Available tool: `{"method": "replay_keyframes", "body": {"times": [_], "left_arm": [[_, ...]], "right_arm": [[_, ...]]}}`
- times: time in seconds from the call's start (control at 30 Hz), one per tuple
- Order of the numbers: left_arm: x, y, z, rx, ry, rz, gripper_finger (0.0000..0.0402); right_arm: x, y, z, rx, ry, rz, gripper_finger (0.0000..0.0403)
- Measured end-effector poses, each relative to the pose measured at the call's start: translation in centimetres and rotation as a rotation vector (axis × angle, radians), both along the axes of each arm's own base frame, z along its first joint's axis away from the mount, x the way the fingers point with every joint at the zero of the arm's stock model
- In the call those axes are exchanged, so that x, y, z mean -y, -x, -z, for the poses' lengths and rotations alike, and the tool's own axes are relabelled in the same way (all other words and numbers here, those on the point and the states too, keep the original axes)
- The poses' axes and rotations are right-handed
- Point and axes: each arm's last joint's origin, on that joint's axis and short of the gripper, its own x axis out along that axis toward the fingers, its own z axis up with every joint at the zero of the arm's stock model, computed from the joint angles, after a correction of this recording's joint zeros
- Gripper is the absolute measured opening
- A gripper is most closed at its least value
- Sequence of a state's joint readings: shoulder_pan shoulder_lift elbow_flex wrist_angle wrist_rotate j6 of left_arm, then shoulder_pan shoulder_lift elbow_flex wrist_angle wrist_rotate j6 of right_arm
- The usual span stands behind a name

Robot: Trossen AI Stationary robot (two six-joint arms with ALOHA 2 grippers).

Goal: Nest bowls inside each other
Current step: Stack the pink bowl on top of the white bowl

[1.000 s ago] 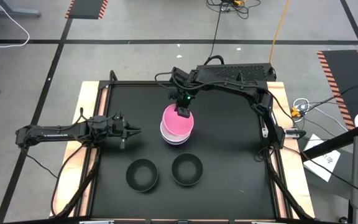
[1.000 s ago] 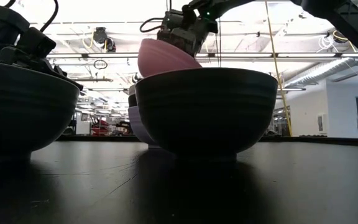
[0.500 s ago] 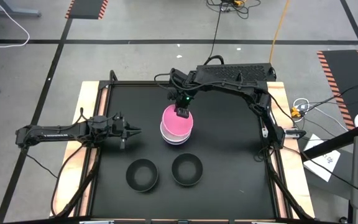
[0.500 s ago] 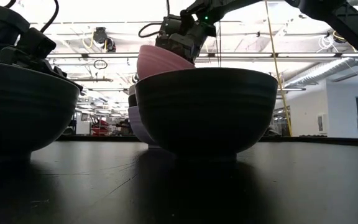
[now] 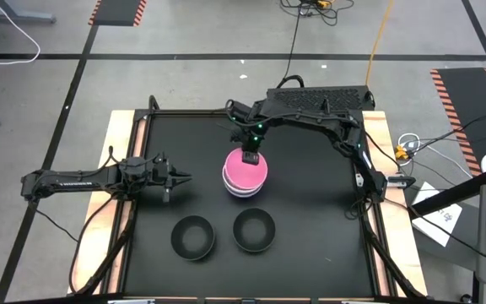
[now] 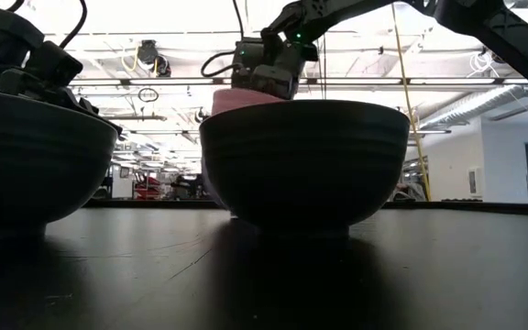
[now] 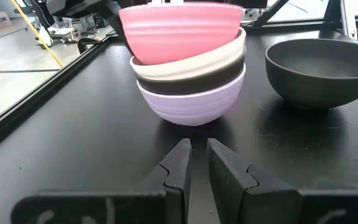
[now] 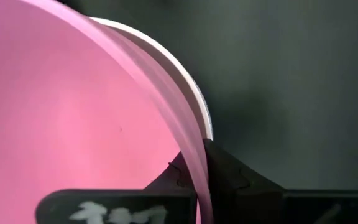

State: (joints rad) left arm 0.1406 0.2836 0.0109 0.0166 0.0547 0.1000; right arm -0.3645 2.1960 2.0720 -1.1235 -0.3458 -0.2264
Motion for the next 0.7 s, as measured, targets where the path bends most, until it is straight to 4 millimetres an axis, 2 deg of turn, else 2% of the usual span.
{"method": "replay_keyframes", "body": {"times": [0.33,0.7], "left_arm": [[0.0,0.0,0.1,-0.013,0.003,0.0,0.0056],[0.0,-0.3,0.7,-0.068,0.026,-0.005,0.0056]], "right_arm": [[-0.5,0.8,0.4,-0.127,0.058,0.022,0.0004],[-2.0,0.4,0.1,-0.085,-0.043,-0.028,0.0004]]}}
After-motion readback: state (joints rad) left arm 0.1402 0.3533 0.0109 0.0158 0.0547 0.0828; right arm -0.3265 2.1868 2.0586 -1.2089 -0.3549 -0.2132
